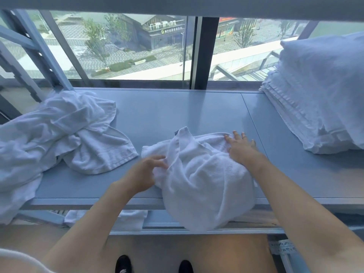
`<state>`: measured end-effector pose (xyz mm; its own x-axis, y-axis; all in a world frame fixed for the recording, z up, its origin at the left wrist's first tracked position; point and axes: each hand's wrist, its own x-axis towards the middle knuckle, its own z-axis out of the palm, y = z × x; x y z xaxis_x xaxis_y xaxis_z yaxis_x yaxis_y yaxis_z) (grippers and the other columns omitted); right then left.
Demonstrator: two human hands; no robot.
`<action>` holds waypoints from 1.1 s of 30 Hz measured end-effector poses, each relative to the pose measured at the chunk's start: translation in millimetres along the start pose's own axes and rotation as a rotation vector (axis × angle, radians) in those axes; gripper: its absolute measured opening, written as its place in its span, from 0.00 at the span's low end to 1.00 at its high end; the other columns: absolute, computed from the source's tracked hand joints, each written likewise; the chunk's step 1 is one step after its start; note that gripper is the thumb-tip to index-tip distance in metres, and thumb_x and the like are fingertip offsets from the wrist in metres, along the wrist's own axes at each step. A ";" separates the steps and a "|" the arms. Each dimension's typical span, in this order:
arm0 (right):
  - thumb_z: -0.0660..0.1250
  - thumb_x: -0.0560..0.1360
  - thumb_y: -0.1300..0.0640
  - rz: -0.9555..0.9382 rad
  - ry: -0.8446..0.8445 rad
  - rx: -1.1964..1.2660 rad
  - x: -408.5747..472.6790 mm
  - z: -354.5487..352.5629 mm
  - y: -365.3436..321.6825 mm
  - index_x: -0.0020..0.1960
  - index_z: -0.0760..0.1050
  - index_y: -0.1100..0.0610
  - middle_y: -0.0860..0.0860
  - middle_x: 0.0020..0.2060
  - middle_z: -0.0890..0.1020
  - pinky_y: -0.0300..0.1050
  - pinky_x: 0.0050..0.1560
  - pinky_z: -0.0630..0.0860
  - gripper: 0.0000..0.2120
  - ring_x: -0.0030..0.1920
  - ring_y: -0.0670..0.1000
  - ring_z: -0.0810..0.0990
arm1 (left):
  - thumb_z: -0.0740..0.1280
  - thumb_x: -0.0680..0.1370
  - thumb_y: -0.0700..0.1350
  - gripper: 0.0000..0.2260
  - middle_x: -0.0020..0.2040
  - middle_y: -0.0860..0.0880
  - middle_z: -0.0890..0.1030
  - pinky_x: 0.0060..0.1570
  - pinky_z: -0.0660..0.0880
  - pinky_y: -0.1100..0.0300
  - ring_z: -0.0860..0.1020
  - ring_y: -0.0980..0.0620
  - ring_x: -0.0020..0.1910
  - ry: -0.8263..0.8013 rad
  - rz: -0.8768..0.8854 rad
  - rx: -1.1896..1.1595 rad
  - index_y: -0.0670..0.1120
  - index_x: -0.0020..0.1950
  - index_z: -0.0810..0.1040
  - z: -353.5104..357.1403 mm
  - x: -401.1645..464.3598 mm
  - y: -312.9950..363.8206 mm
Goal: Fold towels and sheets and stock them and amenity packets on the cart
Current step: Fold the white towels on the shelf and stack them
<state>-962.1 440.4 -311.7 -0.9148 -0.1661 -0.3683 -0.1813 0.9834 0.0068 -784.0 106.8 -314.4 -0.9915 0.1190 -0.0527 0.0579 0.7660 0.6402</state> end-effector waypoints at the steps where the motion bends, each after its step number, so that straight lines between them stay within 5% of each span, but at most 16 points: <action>1: 0.59 0.83 0.50 -0.026 0.020 0.009 1.7 -3.5 -5.1 0.83 0.51 0.44 0.49 0.84 0.45 0.69 0.78 0.51 0.31 0.83 0.58 0.44 | 0.60 0.73 0.28 0.30 0.68 0.65 0.74 0.65 0.66 0.73 0.73 0.56 0.71 0.097 -0.047 -0.075 0.59 0.63 0.82 3.3 7.8 8.4; 3: 0.64 0.80 0.44 -0.160 0.058 0.113 1.3 -7.6 -18.9 0.81 0.59 0.43 0.48 0.84 0.51 0.63 0.79 0.54 0.31 0.83 0.54 0.49 | 0.64 0.81 0.39 0.22 0.74 0.52 0.74 0.73 0.65 0.59 0.71 0.49 0.74 0.136 -0.185 -0.140 0.53 0.75 0.73 14.3 25.5 19.9; 6: 0.66 0.80 0.45 -0.364 0.038 0.229 -14.5 3.9 -34.3 0.82 0.61 0.46 0.49 0.83 0.56 0.54 0.81 0.52 0.32 0.82 0.51 0.53 | 0.62 0.84 0.56 0.32 0.83 0.46 0.58 0.80 0.52 0.49 0.55 0.47 0.82 -0.049 -0.291 0.110 0.47 0.84 0.54 35.1 34.9 16.7; 15: 0.68 0.81 0.44 -0.452 -0.012 0.471 -116.9 58.5 23.2 0.82 0.54 0.40 0.35 0.81 0.49 0.40 0.79 0.34 0.36 0.80 0.35 0.41 | 0.63 0.71 0.78 0.51 0.84 0.59 0.44 0.81 0.42 0.53 0.38 0.60 0.82 -0.142 -0.017 0.208 0.55 0.85 0.45 48.8 -44.3 3.9; 19: 0.65 0.80 0.37 -0.471 -0.002 0.484 -138.7 75.8 47.1 0.82 0.55 0.39 0.34 0.81 0.50 0.43 0.80 0.36 0.35 0.80 0.35 0.42 | 0.52 0.77 0.76 0.37 0.83 0.63 0.48 0.81 0.44 0.54 0.40 0.65 0.81 -0.120 0.039 0.152 0.60 0.83 0.57 55.3 -70.1 0.7; 25: 0.48 0.83 0.34 -0.347 0.128 0.348 -95.6 87.3 47.9 0.82 0.50 0.38 0.36 0.82 0.46 0.49 0.81 0.37 0.29 0.81 0.40 0.41 | 0.49 0.84 0.64 0.29 0.83 0.61 0.49 0.81 0.46 0.53 0.44 0.61 0.82 -0.069 -0.010 0.160 0.56 0.84 0.56 64.1 -34.2 -1.2; 33: 0.54 0.84 0.39 -0.298 0.210 0.209 -2.0 44.8 37.0 0.83 0.53 0.42 0.43 0.83 0.51 0.53 0.81 0.44 0.29 0.83 0.47 0.47 | 0.53 0.86 0.56 0.29 0.85 0.50 0.46 0.81 0.45 0.41 0.45 0.49 0.84 -0.100 -0.206 0.442 0.51 0.85 0.49 58.6 81.9 18.0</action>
<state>-950.7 480.4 -352.3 -0.8911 -0.4353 -0.1280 -0.3915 0.8803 -0.2681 -857.4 167.4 -352.1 -0.9727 -0.0195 -0.2311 -0.0727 0.9719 0.2239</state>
